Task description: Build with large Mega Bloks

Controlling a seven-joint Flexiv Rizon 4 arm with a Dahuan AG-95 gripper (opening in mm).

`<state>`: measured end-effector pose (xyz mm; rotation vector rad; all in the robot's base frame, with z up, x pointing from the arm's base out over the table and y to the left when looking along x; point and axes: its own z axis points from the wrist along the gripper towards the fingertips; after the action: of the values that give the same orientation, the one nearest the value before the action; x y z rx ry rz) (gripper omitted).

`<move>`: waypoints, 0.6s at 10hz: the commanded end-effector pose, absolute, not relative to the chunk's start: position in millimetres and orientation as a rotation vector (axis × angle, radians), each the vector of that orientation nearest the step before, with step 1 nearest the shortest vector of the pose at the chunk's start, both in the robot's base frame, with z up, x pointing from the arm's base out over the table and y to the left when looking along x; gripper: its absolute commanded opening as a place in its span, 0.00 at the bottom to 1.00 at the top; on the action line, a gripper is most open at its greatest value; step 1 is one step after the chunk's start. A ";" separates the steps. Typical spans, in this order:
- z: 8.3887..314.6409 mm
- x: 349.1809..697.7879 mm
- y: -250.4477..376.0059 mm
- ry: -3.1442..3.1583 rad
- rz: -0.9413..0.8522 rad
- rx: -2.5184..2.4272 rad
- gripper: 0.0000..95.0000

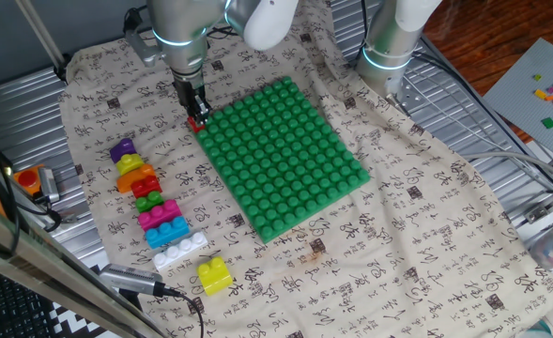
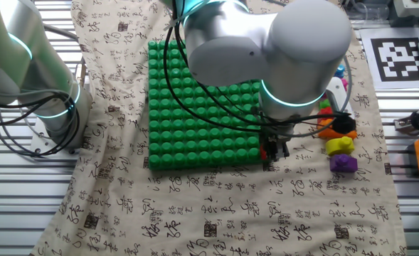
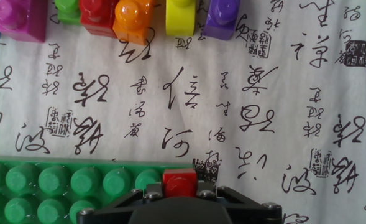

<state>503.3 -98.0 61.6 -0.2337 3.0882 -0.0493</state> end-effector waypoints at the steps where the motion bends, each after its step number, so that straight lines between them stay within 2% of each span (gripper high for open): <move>1: 60.7 503.6 -98.3 3.088 -0.055 -0.234 0.00; 6: 59.6 503.7 -98.3 3.081 -0.053 -0.233 0.00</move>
<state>503.6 -98.0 60.1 -0.2338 3.0830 -0.0506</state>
